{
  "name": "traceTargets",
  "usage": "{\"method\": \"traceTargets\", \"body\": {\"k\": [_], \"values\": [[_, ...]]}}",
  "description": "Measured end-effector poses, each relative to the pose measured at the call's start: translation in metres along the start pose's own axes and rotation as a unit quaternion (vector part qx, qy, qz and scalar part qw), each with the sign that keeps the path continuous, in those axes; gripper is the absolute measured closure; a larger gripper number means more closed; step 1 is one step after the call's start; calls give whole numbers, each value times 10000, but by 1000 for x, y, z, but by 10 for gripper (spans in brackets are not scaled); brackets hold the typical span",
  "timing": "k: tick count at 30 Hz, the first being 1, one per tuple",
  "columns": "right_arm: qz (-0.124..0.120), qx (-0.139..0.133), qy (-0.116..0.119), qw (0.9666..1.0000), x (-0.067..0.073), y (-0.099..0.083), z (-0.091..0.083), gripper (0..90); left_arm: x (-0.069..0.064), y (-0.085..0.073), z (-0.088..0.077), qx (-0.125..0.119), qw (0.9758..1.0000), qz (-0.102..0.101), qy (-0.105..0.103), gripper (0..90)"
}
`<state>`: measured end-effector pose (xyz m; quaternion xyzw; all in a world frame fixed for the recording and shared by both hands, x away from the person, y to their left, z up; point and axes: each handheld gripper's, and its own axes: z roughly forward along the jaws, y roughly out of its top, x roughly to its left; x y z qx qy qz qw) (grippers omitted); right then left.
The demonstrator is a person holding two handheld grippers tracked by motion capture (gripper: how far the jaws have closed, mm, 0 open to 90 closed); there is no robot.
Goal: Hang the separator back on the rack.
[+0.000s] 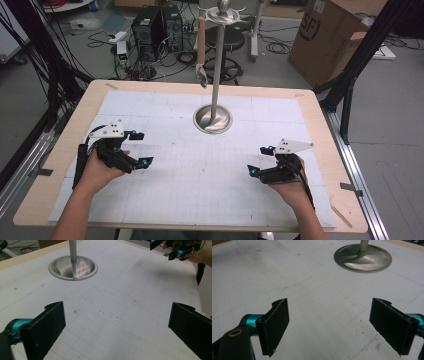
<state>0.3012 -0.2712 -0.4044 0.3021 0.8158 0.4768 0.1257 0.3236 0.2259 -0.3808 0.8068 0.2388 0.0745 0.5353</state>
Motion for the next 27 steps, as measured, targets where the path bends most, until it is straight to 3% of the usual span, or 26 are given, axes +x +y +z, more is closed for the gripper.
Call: {"method": "traceTargets", "body": {"k": [8,13,27], "values": [[17,4,13,10000,-1,0,0,150,1,0,-4,-57,10000,-3,65,17],[21,-10,-12,10000,-1,0,-1,150,2,-1,-2,7,10000,-22,-50,16],[38,-24,24,10000,-3,0,-1,150,1,-2,-1,74,9999,-39,-99,16]]}}
